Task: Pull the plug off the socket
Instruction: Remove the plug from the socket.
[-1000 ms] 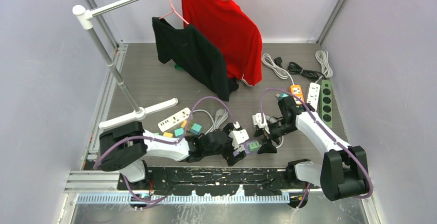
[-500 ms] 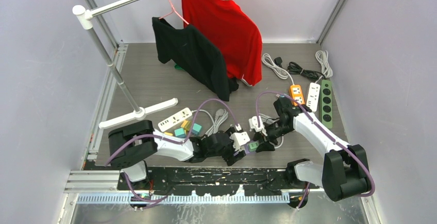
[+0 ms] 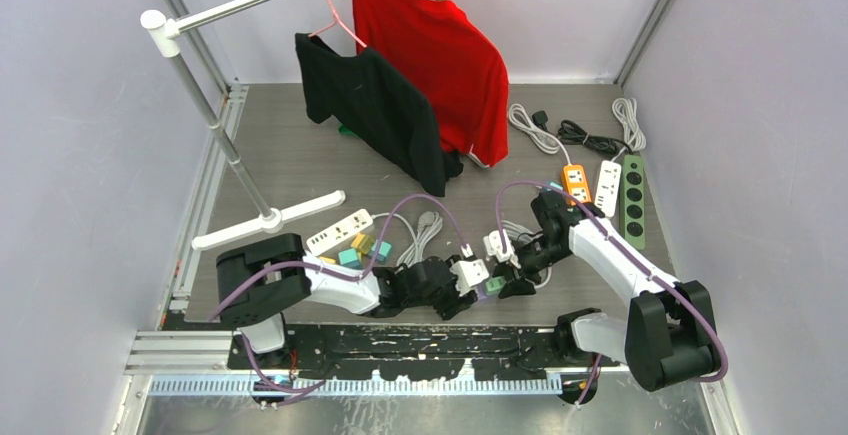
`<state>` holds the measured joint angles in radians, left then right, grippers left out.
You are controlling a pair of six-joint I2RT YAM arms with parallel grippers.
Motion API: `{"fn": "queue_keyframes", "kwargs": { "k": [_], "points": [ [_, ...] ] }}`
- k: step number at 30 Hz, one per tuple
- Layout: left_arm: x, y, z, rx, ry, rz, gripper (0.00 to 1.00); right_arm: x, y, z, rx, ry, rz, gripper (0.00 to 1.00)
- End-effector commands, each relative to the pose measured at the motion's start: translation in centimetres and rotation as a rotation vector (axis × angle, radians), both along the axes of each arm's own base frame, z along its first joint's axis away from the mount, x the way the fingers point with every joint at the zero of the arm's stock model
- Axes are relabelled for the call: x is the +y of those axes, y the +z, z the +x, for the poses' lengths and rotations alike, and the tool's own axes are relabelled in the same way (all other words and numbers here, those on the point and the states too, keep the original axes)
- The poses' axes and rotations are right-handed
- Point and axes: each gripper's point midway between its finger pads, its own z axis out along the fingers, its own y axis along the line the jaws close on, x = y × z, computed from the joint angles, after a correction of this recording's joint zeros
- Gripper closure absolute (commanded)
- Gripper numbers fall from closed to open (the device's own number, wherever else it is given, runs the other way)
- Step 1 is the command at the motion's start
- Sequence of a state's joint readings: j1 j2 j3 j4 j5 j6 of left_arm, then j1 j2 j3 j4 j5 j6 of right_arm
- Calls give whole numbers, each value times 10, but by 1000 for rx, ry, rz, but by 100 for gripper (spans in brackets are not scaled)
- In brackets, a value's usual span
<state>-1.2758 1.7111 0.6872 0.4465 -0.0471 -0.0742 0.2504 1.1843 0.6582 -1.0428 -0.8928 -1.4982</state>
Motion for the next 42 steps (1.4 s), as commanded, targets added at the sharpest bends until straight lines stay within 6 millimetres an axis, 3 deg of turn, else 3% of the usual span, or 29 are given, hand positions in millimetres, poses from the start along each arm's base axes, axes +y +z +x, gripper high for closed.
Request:
{"fn": "queue_keyframes", "kwargs": {
  "k": [1,5,10,15,20,25,29,32,35,38,42],
  "points": [
    [-18,16,5,-10,7,-58,57,6,15,0,-23,21,33,48],
    [-22,16,2,11,-7,-64,83,5,14,2,-28,14,27,49],
    [-25,17,-1,33,-11,-72,100,4,8,0,-27,17,14,55],
    [-20,10,-4,59,1,-49,100,7,15,1,-20,6,29,75],
    [-10,1,-4,75,31,-16,100,19,42,18,44,-127,132,92],
    [3,-9,-6,103,64,8,100,-1,40,50,46,-313,111,96],
    [9,-15,-8,127,88,9,100,-12,25,22,-7,-164,49,96],
    [8,-18,-9,136,83,38,100,0,29,-3,-37,2,96,97],
    [1,-20,-8,139,72,62,100,10,35,-7,-25,38,128,97],
    [0,-25,-8,144,67,95,100,22,45,16,20,-86,170,97],
    [5,-32,-10,165,80,116,100,17,51,42,69,-245,195,98]
  ]
}}
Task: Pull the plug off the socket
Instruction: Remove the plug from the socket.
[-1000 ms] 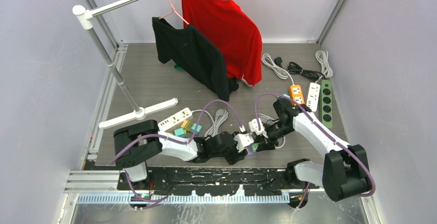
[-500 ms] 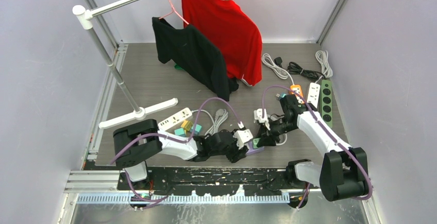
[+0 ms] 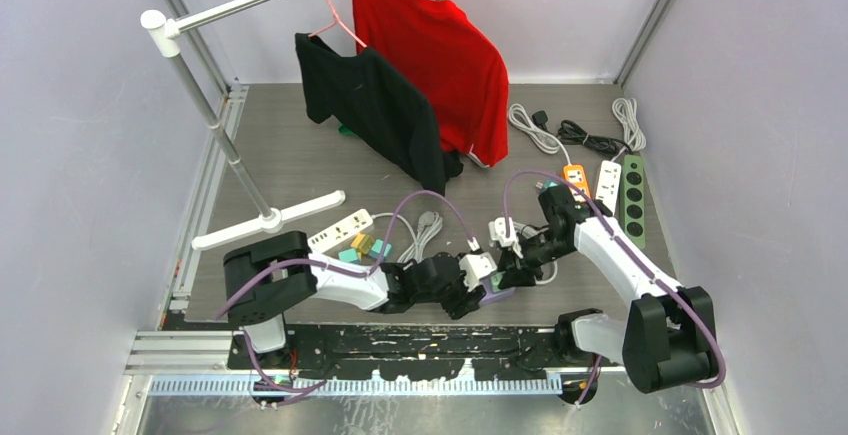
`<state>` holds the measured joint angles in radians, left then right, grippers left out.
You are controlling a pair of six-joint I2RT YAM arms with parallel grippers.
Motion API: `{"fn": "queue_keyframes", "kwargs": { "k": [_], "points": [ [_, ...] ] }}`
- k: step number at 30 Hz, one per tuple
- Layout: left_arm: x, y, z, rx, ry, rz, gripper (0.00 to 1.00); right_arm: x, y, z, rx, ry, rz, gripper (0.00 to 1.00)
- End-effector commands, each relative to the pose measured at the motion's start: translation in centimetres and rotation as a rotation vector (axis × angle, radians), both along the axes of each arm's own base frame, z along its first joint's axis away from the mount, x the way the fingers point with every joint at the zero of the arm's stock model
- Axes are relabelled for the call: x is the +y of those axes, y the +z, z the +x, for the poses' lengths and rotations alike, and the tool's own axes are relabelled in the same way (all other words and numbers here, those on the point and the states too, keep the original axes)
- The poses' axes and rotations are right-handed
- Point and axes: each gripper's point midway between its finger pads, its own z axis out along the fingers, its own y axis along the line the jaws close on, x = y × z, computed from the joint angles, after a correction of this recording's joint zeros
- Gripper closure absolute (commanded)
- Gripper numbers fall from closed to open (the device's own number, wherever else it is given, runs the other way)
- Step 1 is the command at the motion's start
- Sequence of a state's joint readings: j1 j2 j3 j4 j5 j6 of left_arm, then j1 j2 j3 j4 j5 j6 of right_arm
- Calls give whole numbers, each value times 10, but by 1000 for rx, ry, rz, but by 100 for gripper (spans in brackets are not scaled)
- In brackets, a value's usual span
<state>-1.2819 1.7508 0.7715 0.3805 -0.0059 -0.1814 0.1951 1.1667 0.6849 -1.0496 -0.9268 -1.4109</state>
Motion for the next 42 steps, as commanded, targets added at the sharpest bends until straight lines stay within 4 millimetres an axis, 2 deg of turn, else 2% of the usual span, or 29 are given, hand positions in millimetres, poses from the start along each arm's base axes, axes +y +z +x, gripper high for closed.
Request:
{"fn": "queue_keyframes", "kwargs": {
  "k": [1,3,6,9,12,16,18,23,28,32,33,34,37,39,42],
  "points": [
    [26,-36,-2,58,59,136,100,13,35,37,15,-162,155,98],
    [32,-38,-2,65,77,142,100,-1,28,39,-18,-171,118,98],
    [39,-39,-2,70,101,144,100,-14,21,21,-45,-96,75,98],
    [42,-41,-1,75,115,159,100,-3,30,-10,-55,47,150,97],
    [40,-45,-1,79,111,177,100,11,33,-28,-55,145,172,97],
    [36,-47,-1,89,108,180,100,21,40,-12,-46,96,204,97],
    [36,-48,-2,92,107,186,100,22,46,3,2,-9,222,97],
    [43,-52,-4,110,124,194,100,0,45,24,5,-148,215,97],
    [45,-49,-1,102,151,187,100,-8,44,16,38,-154,206,97],
    [46,-42,7,71,176,205,99,-11,49,25,99,-216,190,96],
    [46,-40,9,65,181,207,94,-13,51,30,116,-249,194,96],
    [46,-37,11,57,192,206,85,-14,52,35,139,-289,196,96],
    [43,-20,21,24,239,187,43,-20,53,46,192,-386,196,95],
    [39,-7,27,-2,249,165,25,-23,54,51,234,-440,202,94],
    [31,20,33,-35,247,111,17,-26,55,59,292,-506,206,93]
  ]
}}
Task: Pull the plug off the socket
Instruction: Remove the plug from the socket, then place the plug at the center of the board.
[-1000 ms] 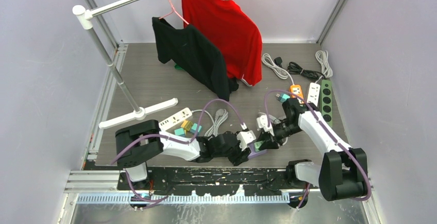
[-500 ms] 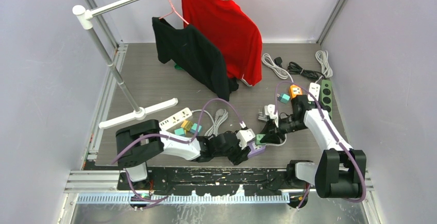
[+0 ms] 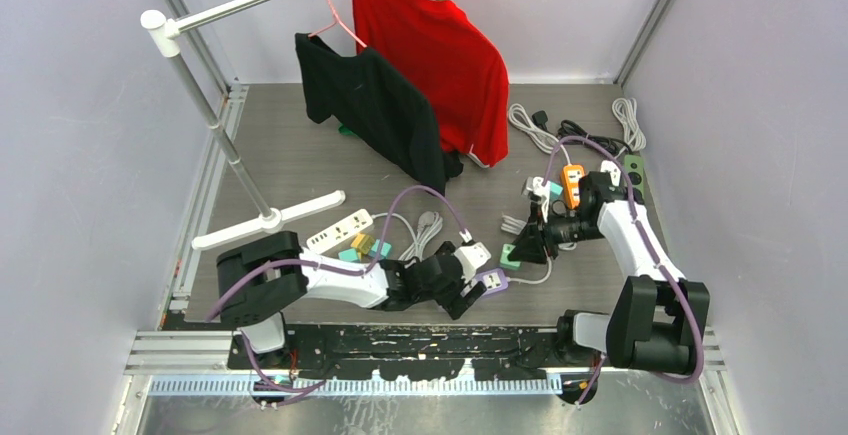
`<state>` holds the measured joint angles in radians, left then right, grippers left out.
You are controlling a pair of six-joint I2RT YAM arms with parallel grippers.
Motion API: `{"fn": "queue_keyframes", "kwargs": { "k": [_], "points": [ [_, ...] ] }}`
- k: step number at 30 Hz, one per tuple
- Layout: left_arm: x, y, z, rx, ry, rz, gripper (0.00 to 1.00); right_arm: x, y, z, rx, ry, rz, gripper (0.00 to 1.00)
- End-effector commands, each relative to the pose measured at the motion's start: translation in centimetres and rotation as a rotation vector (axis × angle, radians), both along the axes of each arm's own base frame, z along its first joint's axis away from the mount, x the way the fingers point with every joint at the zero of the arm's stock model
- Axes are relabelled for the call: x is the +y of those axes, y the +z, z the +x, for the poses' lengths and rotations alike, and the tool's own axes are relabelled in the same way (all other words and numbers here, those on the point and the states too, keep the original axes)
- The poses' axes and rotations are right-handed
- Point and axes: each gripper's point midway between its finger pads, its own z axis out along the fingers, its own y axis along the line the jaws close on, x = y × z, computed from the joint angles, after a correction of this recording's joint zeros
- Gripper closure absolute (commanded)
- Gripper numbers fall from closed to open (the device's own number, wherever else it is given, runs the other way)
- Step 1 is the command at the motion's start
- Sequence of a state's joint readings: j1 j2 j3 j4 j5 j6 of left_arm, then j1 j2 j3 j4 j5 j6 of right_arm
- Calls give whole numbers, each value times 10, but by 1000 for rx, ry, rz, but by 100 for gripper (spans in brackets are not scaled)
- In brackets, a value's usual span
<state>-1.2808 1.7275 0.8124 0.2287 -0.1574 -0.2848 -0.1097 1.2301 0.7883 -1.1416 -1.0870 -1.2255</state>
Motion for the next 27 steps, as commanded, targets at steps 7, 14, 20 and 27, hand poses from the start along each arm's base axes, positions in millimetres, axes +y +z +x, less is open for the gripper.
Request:
{"fn": "queue_keyframes", "kwargs": {
  "k": [7,14,20,27],
  "points": [
    [-1,83,12,-54,60,-124,13,0,23,35,267,-239,87,93],
    [5,146,17,-39,167,-297,13,6,33,44,409,-316,159,93],
    [6,176,21,84,286,-455,7,12,47,55,497,-379,253,91],
    [1,186,37,81,397,-362,8,19,50,66,647,-475,370,88]
  ]
}}
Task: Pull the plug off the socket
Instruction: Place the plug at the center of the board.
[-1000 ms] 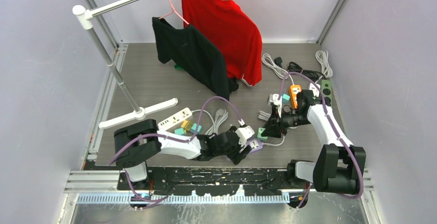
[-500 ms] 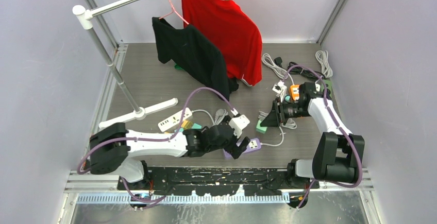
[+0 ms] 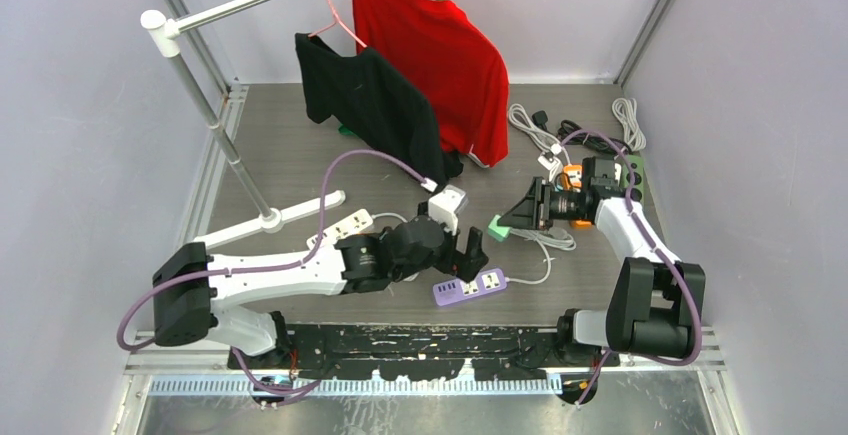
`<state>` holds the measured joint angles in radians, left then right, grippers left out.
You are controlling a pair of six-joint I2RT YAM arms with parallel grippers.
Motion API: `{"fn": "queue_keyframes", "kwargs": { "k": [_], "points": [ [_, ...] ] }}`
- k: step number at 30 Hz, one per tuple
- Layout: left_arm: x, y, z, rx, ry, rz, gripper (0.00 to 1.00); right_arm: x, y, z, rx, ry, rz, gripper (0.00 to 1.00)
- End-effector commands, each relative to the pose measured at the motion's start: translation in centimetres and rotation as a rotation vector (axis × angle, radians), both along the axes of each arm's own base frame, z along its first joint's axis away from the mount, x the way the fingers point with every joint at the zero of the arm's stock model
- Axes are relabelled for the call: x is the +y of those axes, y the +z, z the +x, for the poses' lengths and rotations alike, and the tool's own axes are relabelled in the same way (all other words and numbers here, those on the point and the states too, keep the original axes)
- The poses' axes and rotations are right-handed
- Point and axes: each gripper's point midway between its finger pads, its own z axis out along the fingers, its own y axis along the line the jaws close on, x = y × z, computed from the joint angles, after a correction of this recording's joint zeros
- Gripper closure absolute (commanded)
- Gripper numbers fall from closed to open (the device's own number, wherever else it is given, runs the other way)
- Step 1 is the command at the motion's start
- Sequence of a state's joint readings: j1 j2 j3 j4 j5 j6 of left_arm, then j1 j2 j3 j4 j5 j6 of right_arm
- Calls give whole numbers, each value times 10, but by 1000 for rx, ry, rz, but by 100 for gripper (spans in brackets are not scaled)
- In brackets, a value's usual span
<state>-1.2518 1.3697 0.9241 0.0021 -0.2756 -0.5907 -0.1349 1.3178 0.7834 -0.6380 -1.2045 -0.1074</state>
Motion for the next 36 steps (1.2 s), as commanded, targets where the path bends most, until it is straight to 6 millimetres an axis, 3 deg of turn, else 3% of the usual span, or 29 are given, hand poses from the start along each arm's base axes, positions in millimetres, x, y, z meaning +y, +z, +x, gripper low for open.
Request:
{"fn": "queue_keyframes", "kwargs": {
  "k": [1,8,15,18,26,30,36],
  "points": [
    [-6,29,21,13,139,37,9,5,20,11,49,-62,107,87],
    [-17,17,33,-13,235,308,10,5,13,13,99,-75,111,85],
    [-40,11,47,-88,206,393,12,4,11,13,107,-79,109,84],
    [-50,10,55,-117,206,410,22,4,11,13,106,-79,109,84],
    [-64,-4,70,-92,201,452,33,5,12,12,101,-75,114,84],
    [-67,-8,71,-76,200,447,48,5,12,12,102,-74,117,84],
    [-66,-10,75,-60,208,435,53,5,13,11,98,-71,121,84]
  ]
}}
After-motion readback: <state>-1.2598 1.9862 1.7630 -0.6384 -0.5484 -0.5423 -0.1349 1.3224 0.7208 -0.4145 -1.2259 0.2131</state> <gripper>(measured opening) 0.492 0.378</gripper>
